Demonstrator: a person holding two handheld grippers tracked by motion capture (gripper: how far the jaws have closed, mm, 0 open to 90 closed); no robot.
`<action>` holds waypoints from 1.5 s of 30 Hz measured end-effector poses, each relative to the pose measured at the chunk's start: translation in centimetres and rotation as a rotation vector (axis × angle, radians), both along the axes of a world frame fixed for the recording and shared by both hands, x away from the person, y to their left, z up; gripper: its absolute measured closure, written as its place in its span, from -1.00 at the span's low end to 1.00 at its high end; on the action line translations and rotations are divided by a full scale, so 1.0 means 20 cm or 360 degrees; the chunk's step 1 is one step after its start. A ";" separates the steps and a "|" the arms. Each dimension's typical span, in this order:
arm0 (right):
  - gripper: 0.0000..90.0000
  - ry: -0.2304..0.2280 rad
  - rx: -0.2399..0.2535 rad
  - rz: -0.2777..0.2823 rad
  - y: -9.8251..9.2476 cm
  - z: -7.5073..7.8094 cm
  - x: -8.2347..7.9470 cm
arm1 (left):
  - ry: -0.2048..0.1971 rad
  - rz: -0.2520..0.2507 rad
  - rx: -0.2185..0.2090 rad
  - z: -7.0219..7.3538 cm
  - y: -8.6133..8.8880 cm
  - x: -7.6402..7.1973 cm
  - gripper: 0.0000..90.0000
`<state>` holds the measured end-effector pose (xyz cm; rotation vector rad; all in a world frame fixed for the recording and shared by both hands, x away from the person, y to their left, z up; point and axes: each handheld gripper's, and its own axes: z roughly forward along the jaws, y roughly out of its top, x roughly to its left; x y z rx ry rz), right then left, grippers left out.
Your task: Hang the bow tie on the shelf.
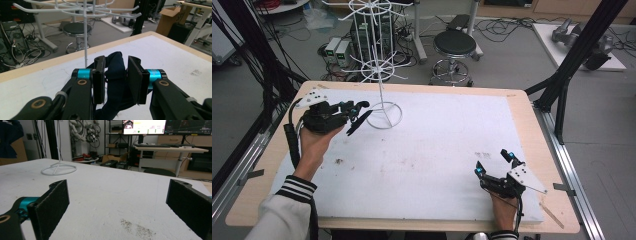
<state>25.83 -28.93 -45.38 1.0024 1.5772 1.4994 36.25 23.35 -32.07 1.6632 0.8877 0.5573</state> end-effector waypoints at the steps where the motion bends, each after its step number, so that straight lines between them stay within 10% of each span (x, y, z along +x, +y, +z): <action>1: -0.92 0.0000 0.0000 0.0000 0.00 0.00 0.00 | -0.0001 0.0008 0.0000 0.01 0.01 0.00 0.50; 45: -0.92 -0.0002 -0.0001 0.0002 0.00 0.00 0.00 | -0.0156 0.0164 -0.0028 0.31 0.08 0.07 0.50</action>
